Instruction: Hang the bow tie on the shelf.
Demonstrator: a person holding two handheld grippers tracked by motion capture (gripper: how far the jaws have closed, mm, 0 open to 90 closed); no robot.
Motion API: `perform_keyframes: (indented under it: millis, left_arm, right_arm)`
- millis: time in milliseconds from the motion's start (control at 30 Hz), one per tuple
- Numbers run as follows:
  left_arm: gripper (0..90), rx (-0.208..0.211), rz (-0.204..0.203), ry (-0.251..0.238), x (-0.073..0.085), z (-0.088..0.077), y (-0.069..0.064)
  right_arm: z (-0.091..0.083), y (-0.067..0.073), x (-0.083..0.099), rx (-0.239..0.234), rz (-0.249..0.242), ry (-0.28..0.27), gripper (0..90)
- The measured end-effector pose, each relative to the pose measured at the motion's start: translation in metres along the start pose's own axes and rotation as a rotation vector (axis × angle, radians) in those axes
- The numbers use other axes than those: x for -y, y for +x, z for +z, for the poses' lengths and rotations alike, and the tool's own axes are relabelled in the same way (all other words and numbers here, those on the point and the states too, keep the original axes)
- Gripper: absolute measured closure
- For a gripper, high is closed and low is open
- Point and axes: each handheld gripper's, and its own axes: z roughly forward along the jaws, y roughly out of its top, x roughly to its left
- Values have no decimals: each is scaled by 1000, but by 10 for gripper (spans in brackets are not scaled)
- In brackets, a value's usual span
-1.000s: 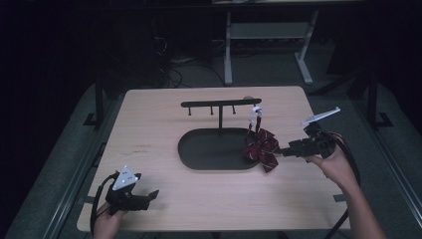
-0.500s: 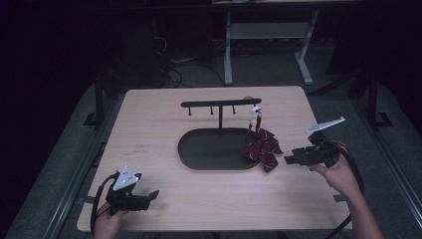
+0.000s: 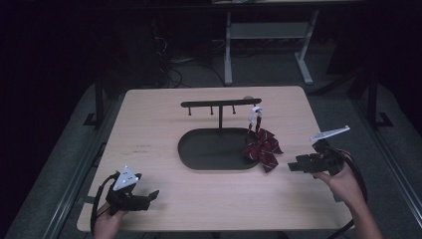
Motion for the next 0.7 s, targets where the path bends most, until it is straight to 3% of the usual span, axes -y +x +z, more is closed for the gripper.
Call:
perform_keyframes:
  millis: [500,700]
  left_arm:
    - [135,5,-5,1,0,1,-1]
    - [135,2,13,7,0,1,0]
  right_arm:
    - [-4,-4,27,-11,33,-15,420]
    - [-5,-6,39,-12,30,-20,417]
